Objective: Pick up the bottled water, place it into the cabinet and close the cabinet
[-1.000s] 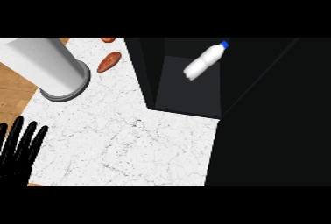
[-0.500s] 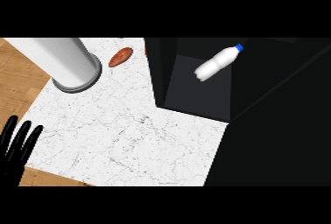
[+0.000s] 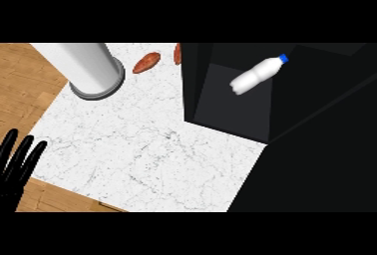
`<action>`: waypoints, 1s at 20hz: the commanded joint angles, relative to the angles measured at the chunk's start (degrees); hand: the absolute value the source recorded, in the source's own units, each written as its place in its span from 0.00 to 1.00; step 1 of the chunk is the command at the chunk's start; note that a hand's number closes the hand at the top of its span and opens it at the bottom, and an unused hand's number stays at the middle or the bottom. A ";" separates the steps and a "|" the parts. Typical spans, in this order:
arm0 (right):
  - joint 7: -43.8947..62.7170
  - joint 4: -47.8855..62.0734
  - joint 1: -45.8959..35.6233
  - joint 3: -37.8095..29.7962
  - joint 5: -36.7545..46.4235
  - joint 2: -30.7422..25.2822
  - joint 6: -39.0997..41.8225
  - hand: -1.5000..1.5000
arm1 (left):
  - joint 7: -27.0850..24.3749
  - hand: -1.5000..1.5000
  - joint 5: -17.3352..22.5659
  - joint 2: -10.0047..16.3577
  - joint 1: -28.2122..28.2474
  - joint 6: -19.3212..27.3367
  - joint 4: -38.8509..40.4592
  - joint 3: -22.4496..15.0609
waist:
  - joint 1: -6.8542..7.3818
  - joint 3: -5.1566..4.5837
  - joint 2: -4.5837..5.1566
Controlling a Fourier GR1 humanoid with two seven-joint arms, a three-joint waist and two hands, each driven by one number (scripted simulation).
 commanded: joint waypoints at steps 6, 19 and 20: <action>8.94 0.14 -9.52 6.84 0.77 0.18 2.76 1.00 | 0.68 0.00 1.17 1.27 -0.18 -1.72 0.68 1.09 | 0.13 0.03 0.44; 10.46 4.90 -11.55 8.31 -8.26 4.23 3.65 1.00 | 0.85 0.00 2.35 2.18 -1.01 -3.51 1.07 2.51 | 1.12 0.47 2.42; 10.21 5.48 -11.70 8.60 -9.15 4.32 4.14 1.00 | 0.71 0.00 2.56 2.02 -1.42 -3.14 1.81 3.00 | 1.22 0.44 2.80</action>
